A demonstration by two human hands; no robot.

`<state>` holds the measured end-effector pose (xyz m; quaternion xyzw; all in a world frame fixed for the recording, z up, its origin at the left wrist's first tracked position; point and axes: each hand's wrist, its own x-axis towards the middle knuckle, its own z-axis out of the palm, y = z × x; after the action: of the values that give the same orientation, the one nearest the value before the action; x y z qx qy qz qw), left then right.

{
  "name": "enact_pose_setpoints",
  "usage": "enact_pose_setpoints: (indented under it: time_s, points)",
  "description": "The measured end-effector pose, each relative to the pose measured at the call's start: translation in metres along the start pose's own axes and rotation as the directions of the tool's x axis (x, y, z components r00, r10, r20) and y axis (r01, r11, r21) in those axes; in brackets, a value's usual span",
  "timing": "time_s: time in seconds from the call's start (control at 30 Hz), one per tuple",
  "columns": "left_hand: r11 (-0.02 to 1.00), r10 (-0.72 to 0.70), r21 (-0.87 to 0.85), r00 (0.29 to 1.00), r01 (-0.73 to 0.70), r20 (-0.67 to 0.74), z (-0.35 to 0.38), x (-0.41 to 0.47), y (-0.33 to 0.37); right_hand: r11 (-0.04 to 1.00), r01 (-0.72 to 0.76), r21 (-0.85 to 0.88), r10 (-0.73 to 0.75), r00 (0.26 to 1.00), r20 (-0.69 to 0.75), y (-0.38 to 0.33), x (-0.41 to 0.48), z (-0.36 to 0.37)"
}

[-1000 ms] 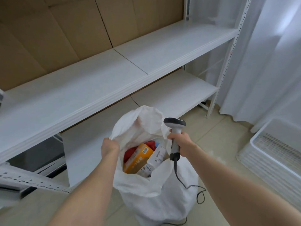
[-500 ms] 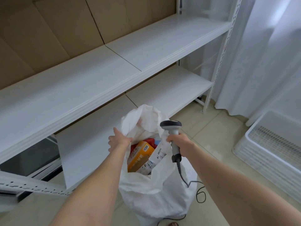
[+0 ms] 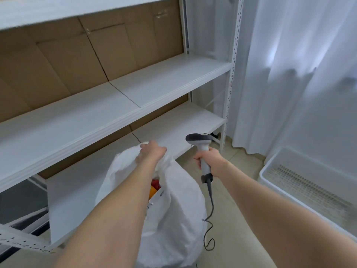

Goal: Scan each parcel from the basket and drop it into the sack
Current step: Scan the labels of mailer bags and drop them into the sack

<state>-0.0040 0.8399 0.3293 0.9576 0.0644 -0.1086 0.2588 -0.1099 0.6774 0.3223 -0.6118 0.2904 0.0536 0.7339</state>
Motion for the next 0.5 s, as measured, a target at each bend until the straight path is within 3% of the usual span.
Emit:
enact_pose_setpoints:
  time_s: [0.17,0.5]
  points:
    - [0.973,0.086,-0.226,0.987,-0.054,0.134,0.034,-0.04,0.079,0.993,0.032,0.113,-0.028,0.999,-0.037,-0.03,-0.015,-0.065]
    - [0.917,0.172,-0.392,0.961,-0.076,0.217,0.102,-0.01,0.186,0.979,0.035,0.199,-0.005,0.989,-0.15,-0.079,0.047,-0.153]
